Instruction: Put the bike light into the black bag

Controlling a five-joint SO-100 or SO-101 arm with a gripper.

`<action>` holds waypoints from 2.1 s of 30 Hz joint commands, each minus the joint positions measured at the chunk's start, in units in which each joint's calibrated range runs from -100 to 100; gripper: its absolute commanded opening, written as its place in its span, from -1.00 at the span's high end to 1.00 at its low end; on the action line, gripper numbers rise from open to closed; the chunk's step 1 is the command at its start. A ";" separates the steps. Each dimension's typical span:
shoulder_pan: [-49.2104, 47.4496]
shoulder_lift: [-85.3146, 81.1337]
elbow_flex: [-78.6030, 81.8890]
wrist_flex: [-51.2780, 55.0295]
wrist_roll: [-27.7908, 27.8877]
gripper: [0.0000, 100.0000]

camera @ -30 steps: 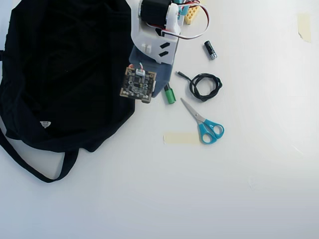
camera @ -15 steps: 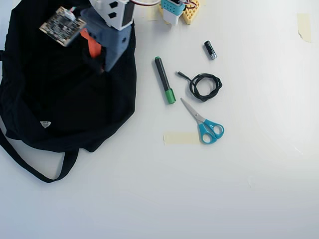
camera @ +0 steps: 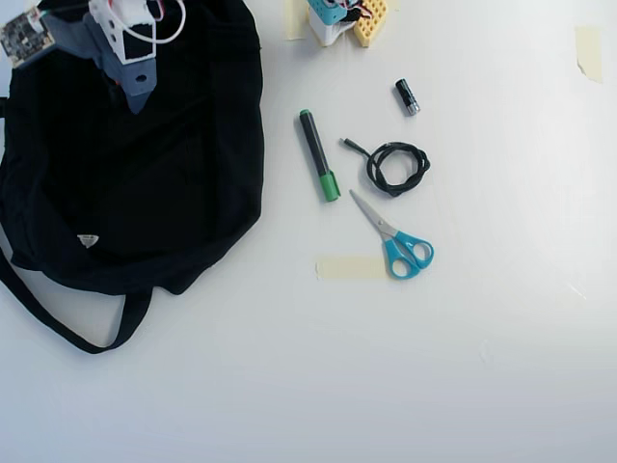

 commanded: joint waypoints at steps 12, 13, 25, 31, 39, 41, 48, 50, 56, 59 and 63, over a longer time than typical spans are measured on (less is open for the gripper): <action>-5.08 1.11 -5.14 2.96 -0.18 0.61; -7.92 -4.20 -6.76 4.34 -0.18 0.61; -34.99 -23.37 -5.59 16.57 -0.24 0.96; -38.88 -36.57 6.63 15.45 -0.39 0.96; -42.25 -57.56 32.77 5.20 -0.24 0.96; -42.85 -62.87 41.58 -0.57 -0.03 0.96; -44.12 -89.51 85.87 -19.77 0.18 0.96; -45.24 -97.23 95.13 -21.50 0.18 0.96; -47.26 -117.81 113.63 -20.72 0.24 0.96; -47.26 -122.87 119.56 -17.10 0.24 0.96; -47.26 -122.54 123.70 -12.71 0.03 0.96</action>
